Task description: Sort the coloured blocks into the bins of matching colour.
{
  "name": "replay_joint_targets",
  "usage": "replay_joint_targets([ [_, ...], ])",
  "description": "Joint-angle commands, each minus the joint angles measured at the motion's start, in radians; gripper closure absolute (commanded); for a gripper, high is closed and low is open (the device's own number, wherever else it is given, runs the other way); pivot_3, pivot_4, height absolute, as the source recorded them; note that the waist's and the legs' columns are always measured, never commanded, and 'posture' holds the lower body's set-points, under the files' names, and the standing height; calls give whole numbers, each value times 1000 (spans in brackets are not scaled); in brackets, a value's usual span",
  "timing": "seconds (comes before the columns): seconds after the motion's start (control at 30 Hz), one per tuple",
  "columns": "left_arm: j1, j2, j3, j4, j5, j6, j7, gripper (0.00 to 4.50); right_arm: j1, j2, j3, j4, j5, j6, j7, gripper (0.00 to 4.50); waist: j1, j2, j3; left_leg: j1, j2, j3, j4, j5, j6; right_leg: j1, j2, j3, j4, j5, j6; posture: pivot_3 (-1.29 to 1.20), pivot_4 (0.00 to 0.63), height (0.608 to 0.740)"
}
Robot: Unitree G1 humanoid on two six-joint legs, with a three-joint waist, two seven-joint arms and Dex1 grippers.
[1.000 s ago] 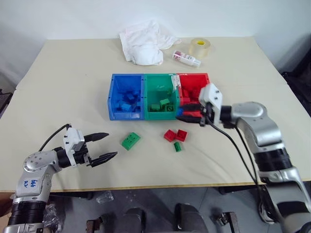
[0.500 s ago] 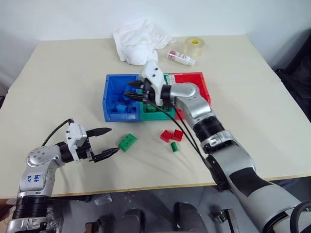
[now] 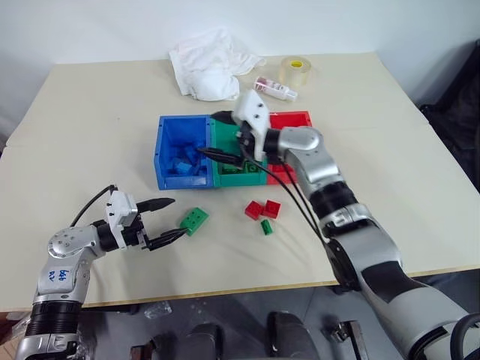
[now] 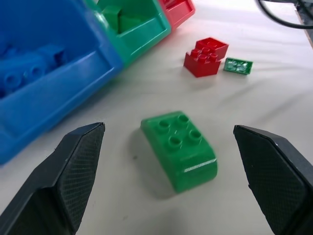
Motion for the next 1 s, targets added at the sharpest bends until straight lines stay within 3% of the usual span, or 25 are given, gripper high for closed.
replay_joint_targets([
  [0.03,-20,3,3,20,2,-22,-15,0,102,-78,-33,-241,76,82,69,16,2,0,0,0,0,0,0,0,0,0,0,0,0,0,0,0,150,740],
  [0.27,-33,22,8,79,4,-42,-53,0,527,-459,-181,-760,290,389,202,16,49,0,0,-1,-1,2,1,0,1,0,-1,1,-2,0,0,0,150,740],
  [0.4,-37,34,14,104,8,-50,-70,0,775,-655,-320,-858,312,455,225,16,59,0,0,0,0,6,3,0,1,1,0,2,-3,0,0,0,150,740],
  [0.53,-39,39,16,111,11,-52,-76,0,944,-753,-426,-873,311,464,226,16,71,0,0,1,1,10,3,0,1,2,0,4,-4,0,1,0,150,740],
  [0.7,-48,38,13,115,12,-53,-77,0,963,-770,-419,-886,308,472,200,16,74,0,0,1,2,12,3,0,1,2,0,4,-5,0,1,0,150,740],
  [1.0,-39,16,2,76,11,-47,-52,0,765,-680,-163,-815,222,503,130,16,74,0,0,1,2,10,3,0,1,1,0,4,-6,0,1,0,150,740],
])
